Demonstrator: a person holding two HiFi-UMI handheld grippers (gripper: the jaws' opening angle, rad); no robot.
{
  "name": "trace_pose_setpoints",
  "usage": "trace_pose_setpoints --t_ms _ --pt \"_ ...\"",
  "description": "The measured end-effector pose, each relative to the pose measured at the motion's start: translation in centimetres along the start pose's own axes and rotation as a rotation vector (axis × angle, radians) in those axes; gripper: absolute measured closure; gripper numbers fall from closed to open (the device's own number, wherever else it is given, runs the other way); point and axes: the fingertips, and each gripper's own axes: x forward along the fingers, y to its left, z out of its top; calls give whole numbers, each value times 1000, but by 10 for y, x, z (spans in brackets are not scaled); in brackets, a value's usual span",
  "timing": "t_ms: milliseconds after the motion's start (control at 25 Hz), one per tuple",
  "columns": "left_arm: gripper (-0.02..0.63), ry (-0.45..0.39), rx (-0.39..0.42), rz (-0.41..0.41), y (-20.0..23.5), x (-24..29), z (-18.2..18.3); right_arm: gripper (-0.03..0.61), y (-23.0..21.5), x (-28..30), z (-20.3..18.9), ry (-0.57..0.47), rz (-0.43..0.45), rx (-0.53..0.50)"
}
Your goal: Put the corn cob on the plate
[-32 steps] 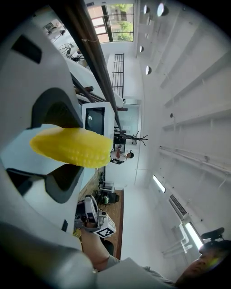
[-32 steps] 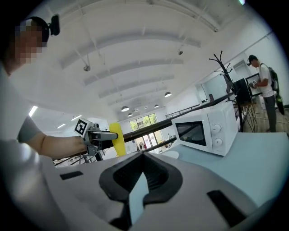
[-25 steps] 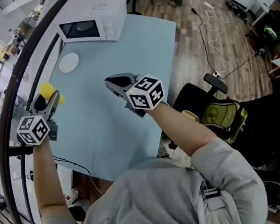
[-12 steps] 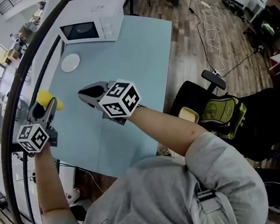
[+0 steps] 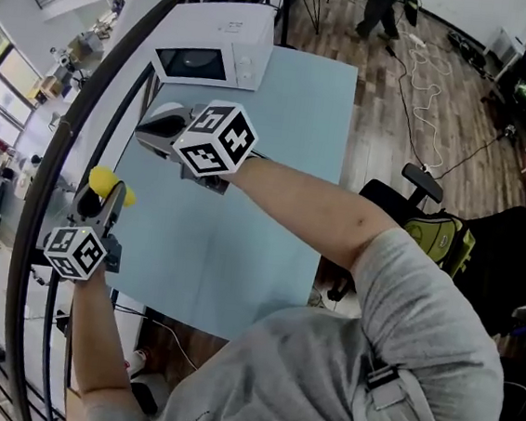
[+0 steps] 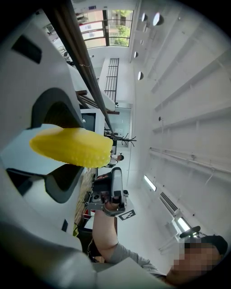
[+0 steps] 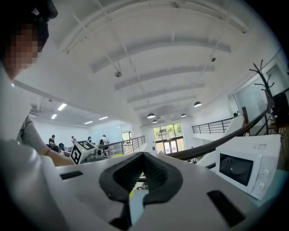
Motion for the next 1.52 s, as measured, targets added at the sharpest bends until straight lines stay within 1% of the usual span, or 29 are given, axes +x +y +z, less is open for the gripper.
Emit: trace_pose_setpoints --t_ms 160,280,440,720,840,1160,1320,1440,1520 --pt "351 15 -2 15 9 6 -11 561 -32 -12 -33 52 -57 10" --pt "351 40 -3 12 14 21 -18 561 -61 -29 -66 91 -129 33" --pt "351 72 1 11 25 46 -27 561 -98 -44 -103 126 -218 59" --pt "353 152 13 7 55 107 -52 561 -150 -50 -149 147 -316 47" --pt "351 192 20 4 74 137 -64 561 -171 -46 -169 154 -339 38" --pt "351 284 26 8 132 231 -95 561 -220 -44 -231 148 -387 72" --pt "351 332 66 11 158 278 -106 561 -235 -45 -262 146 -404 97" --pt "351 359 92 14 175 313 -114 561 -242 -45 -282 145 -409 97" --pt "351 385 129 19 185 334 -119 561 -245 -45 -293 146 -410 90"
